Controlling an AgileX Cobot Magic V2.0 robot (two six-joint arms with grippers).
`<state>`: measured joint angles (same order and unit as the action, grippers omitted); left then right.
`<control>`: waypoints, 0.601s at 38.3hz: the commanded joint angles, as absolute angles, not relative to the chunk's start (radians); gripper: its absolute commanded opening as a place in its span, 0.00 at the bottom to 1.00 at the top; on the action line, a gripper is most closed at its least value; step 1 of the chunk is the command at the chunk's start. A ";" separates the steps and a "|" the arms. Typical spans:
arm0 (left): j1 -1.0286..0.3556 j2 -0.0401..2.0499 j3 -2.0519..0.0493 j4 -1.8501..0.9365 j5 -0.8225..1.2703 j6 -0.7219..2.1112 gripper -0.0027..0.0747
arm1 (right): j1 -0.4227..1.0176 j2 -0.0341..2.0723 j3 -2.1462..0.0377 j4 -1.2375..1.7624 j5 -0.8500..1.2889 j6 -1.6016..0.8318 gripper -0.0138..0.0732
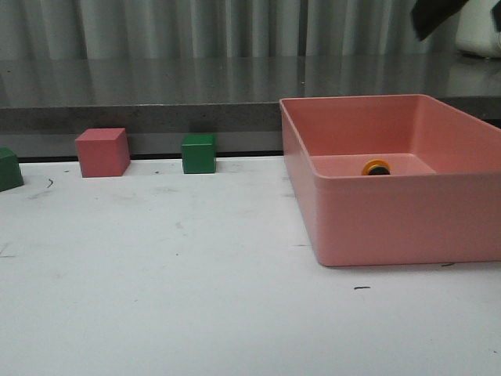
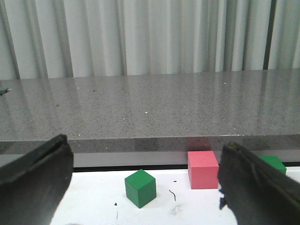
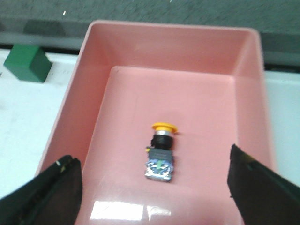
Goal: Place and stand button with both arms
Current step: 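Lower the open right gripper into the pink bin over the button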
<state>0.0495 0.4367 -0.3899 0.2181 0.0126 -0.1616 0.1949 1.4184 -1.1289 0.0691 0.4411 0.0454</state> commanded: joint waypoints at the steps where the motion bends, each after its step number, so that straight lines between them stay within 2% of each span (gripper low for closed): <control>1: 0.045 0.448 -0.426 0.213 -0.059 -0.164 0.80 | 0.226 1.489 -1.252 0.078 0.494 0.047 0.90; 15: 0.045 0.448 -0.426 0.213 -0.059 -0.164 0.80 | 0.200 1.841 -1.558 0.062 0.770 0.191 0.90; 23: 0.045 0.448 -0.426 0.213 -0.059 -0.164 0.80 | 0.172 1.985 -1.665 0.062 0.816 0.235 0.90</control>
<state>0.0495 0.4367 -0.3906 0.2181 0.0126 -0.1616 0.1861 2.0006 -1.6029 0.0680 0.8272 0.2156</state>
